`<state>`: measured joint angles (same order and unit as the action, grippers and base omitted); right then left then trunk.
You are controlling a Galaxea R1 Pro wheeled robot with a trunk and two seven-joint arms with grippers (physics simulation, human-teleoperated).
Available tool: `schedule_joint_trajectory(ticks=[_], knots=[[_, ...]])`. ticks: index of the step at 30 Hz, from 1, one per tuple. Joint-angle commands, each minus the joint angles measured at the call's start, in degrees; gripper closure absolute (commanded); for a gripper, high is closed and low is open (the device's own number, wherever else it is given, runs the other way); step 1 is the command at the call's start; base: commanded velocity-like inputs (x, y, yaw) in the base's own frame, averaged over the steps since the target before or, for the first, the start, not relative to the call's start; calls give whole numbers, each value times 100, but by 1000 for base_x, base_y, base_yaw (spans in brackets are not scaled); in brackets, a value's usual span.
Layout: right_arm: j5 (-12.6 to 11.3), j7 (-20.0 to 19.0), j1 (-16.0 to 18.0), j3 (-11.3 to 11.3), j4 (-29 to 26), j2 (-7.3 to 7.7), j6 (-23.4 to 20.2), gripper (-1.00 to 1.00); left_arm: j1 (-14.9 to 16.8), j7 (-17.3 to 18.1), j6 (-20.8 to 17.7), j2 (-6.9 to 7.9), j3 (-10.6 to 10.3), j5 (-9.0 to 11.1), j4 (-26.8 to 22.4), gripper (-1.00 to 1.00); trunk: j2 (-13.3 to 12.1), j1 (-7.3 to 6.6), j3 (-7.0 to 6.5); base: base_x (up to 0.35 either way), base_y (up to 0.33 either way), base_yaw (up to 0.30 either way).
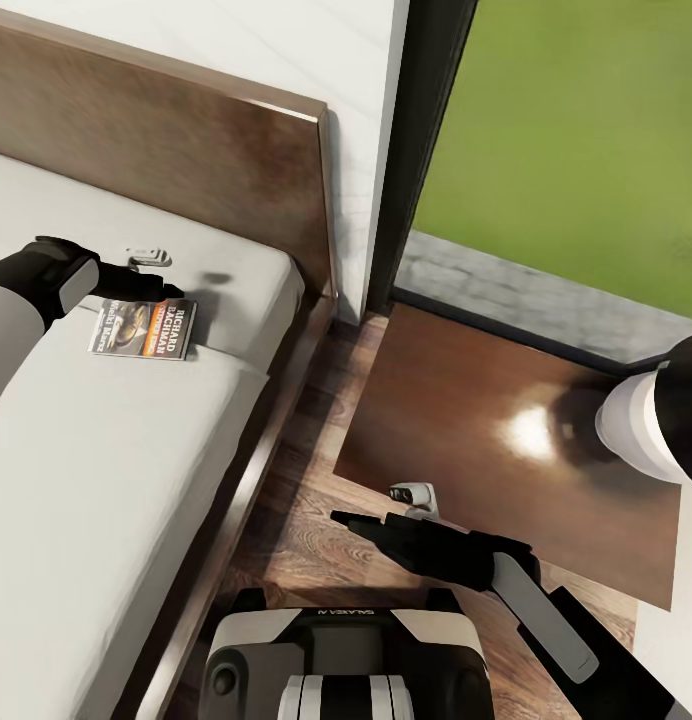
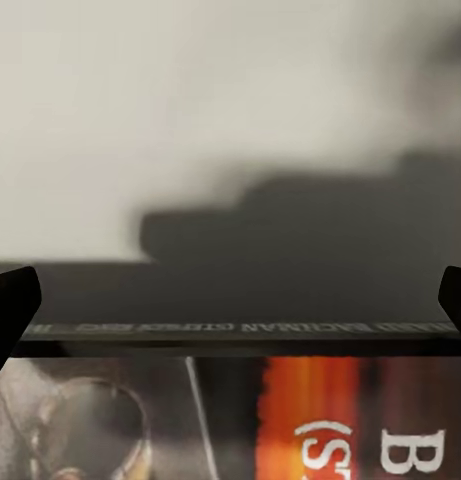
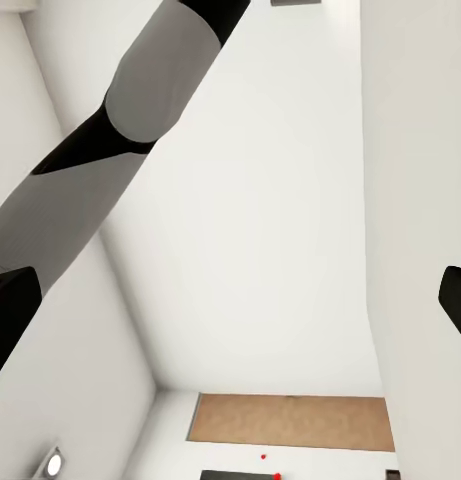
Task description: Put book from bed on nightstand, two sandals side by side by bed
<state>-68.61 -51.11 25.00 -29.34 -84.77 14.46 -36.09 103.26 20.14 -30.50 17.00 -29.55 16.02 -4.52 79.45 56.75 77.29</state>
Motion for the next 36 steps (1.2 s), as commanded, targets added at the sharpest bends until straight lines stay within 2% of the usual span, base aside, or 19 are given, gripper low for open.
schedule_joint_trajectory(ticks=[1,19,36], knots=[[-53,9,4,-10,3,4,-38,-100,1,8,-35,5,-51,55,-9,-100,2,0,2,0,0,0],[-55,27,4,-11,13,3,-39,-100,1,10,-38,18,-43,44,10,-100,2,0,2,0,0,0],[-55,33,4,-11,13,0,-38,-100,1,21,-44,200,-42,58,21,-100,2,0,2,0,0,0]])
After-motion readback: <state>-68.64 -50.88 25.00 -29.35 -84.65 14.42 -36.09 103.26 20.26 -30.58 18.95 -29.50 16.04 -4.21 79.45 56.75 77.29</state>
